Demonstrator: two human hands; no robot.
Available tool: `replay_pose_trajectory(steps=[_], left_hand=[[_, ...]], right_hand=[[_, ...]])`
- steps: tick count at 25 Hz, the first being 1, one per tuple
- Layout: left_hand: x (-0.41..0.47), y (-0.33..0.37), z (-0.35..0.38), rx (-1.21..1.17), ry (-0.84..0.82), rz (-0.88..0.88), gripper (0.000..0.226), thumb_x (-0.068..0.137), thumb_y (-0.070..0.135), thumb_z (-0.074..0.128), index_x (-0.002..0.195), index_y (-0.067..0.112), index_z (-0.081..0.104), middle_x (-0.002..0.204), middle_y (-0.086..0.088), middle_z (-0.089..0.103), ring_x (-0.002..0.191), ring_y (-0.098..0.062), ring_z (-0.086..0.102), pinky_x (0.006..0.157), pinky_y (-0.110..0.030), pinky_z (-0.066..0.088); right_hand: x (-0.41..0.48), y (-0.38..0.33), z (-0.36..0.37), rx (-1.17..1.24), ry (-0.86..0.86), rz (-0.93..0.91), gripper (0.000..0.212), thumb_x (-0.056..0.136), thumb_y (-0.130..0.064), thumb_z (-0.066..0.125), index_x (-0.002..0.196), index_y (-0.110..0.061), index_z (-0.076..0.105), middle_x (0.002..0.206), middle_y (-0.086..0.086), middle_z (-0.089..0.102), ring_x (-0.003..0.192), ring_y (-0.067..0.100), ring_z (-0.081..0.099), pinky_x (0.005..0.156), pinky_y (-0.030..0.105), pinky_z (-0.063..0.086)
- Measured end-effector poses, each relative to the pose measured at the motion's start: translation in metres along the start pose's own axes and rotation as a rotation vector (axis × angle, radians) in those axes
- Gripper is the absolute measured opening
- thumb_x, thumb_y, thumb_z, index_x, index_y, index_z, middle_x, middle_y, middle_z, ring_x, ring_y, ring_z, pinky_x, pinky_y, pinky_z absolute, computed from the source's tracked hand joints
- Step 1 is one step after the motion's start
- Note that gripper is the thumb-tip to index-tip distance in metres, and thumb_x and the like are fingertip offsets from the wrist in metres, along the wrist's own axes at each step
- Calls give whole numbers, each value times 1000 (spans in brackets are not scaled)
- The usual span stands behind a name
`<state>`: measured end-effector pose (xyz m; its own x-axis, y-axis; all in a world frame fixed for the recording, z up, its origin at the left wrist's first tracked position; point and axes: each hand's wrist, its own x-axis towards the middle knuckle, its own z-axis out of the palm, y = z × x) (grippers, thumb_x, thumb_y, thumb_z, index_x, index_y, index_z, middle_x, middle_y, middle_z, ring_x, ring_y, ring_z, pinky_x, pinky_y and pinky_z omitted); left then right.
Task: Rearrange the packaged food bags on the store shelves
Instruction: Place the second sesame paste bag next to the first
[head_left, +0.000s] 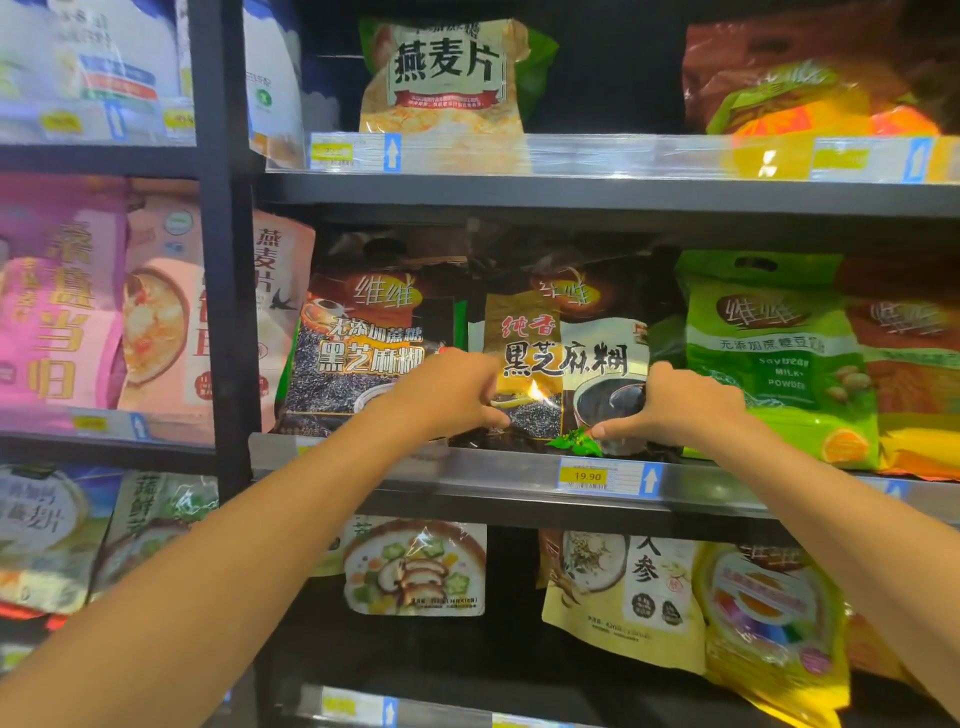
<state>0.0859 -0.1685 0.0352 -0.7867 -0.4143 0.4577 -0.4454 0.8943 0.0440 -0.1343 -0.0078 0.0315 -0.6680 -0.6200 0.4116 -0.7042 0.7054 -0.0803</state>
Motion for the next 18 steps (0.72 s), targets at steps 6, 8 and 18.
replay_pose_trajectory(steps=[6,8,18], left_hand=[[-60,-97,-29,-77,-180,-311,39,89,45,80,61,20,74,60,1,64,64,-20,58,58,-28,43],[-58,-107,-28,-156,-253,-326,32,90,43,79,71,17,82,66,-4,69,67,-18,57,64,-31,48],[-32,-104,-14,-174,-242,-369,21,89,33,82,93,13,86,89,-6,80,95,-28,73,85,-38,57]], right_hand=[[-35,-18,-31,226,-46,-295,33,89,-60,70,89,-27,71,87,-6,74,81,18,70,64,37,55],[-38,-37,-25,345,-346,-423,23,99,-48,63,98,-31,77,90,-13,76,84,6,71,74,31,60],[-28,-71,2,275,-502,-476,40,109,-44,44,145,-32,57,133,-16,53,124,7,48,107,29,35]])
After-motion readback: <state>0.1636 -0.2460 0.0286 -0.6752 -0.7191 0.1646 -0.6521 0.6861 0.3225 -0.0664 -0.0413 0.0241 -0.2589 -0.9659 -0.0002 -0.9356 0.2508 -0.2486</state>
